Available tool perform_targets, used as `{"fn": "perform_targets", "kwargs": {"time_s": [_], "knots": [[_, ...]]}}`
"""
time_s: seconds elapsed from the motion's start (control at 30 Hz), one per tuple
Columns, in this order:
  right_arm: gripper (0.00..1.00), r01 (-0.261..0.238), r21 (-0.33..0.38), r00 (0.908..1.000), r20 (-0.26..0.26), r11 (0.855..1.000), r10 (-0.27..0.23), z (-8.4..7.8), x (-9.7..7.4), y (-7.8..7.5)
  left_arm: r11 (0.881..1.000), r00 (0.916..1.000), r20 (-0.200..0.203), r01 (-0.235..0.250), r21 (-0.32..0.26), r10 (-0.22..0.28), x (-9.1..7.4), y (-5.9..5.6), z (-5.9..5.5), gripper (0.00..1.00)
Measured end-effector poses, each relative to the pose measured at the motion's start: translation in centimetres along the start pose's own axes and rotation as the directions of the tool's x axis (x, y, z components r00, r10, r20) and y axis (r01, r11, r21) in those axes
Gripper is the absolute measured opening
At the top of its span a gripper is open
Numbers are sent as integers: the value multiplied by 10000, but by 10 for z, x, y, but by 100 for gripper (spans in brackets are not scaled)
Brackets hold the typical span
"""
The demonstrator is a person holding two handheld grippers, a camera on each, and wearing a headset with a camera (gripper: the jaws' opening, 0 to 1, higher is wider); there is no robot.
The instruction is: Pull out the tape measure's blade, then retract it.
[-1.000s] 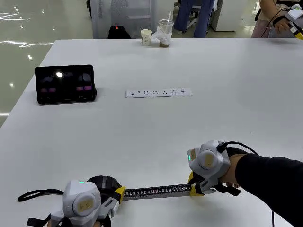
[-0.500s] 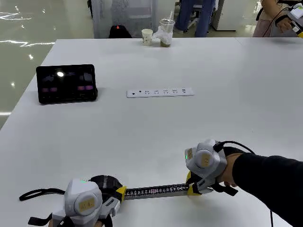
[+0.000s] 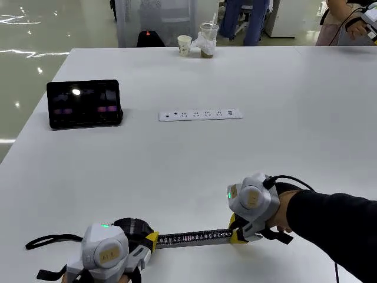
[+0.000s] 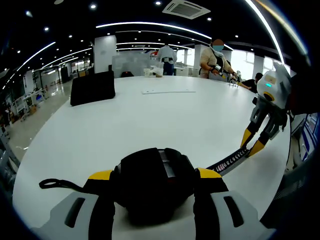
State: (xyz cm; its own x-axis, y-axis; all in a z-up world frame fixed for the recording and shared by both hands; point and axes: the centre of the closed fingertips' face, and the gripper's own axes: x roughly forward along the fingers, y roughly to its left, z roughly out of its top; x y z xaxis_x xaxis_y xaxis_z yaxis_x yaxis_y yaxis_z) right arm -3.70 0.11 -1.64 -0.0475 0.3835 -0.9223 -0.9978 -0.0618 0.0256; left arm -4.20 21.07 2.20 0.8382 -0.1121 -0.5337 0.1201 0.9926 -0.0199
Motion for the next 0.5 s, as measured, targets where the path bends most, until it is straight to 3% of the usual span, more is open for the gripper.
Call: {"fn": "perform_targets", "kwargs": {"time_s": [0.5], "knots": [[12,-37,-43,10000,-6,10000,37,6,3,0,10000,10000,1,4,3,-4,0,0,0,58]]}}
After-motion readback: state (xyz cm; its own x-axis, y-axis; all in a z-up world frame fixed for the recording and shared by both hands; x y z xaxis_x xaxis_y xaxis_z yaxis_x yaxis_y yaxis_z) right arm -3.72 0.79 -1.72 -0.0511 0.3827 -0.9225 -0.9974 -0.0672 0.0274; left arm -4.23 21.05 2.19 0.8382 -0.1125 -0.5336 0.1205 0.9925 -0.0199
